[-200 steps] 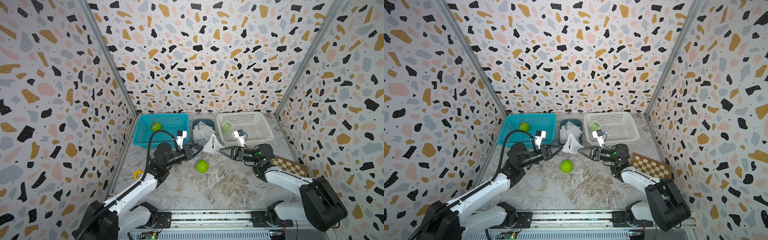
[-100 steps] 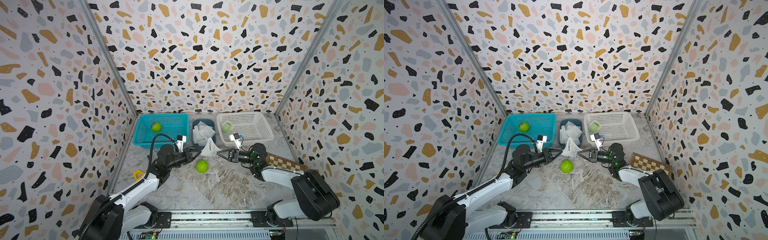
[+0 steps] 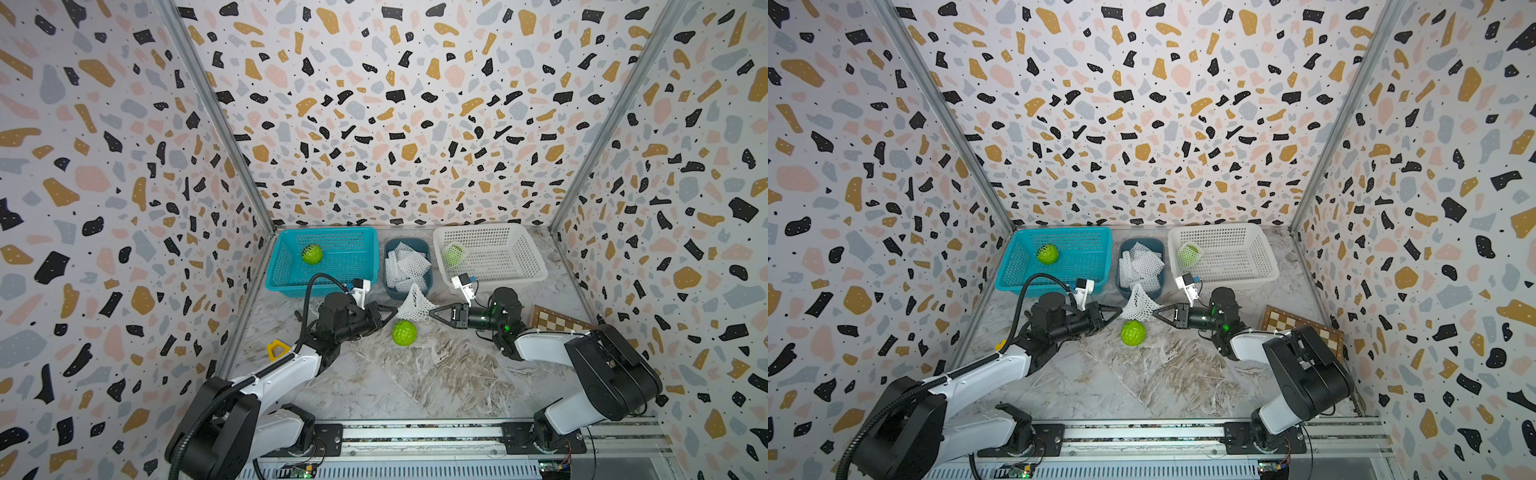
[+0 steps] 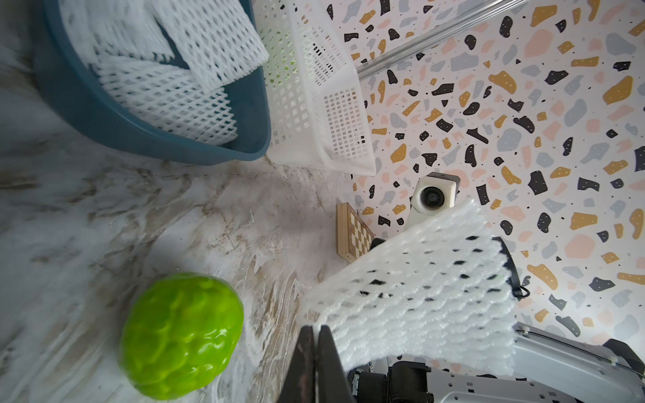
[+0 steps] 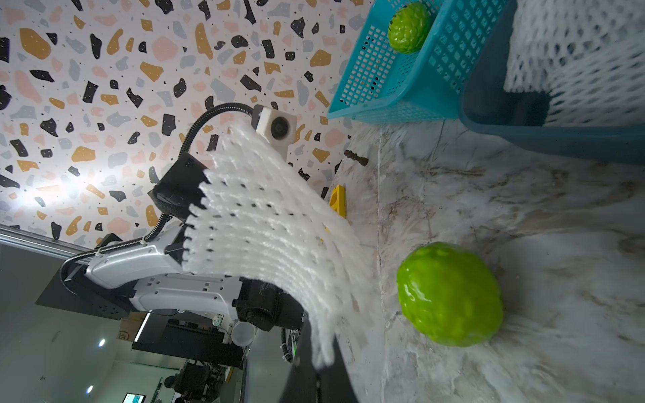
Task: Sleeve custard apples in foam nets
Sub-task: Put on the foam net on the custard apple.
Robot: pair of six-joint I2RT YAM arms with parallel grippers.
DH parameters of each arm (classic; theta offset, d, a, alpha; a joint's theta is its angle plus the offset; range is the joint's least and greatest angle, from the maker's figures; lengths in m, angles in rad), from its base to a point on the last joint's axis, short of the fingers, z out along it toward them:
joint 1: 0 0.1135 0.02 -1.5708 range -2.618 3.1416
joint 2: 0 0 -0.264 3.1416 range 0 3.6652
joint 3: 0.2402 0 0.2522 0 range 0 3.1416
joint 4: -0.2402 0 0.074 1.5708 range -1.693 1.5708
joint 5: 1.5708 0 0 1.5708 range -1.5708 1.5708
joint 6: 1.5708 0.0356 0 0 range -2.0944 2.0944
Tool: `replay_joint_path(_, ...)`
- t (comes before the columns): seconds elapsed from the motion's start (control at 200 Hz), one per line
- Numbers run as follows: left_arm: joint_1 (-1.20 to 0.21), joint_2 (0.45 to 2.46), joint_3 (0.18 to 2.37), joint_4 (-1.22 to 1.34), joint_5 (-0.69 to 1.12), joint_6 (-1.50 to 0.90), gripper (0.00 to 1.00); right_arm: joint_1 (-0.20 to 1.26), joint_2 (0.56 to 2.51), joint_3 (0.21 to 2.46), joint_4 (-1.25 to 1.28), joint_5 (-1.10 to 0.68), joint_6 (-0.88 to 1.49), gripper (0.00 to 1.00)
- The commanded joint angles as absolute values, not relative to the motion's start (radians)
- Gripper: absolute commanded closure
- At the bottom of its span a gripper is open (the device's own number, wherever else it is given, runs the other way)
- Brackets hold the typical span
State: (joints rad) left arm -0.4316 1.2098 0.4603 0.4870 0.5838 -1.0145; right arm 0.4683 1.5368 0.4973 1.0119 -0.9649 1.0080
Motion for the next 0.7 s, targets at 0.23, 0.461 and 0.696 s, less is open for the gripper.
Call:
replay_joint_path(0.23,-0.413,1.257,0.430,0.548,0.569,-0.975,1.00,0.489,1.614,0.541,1.008,-0.943,0.951,1.00)
replay_joint_path(0.461,-0.404,1.293,0.413,0.560,0.559,-0.965,1.00,0.508,1.673,0.557,1.016,-0.938,0.945,1.00)
replay_joint_path(0.696,-0.396,1.326,0.407,0.574,0.566,-0.968,1.00,0.525,1.705,0.562,1.016,-0.936,0.939,1.00)
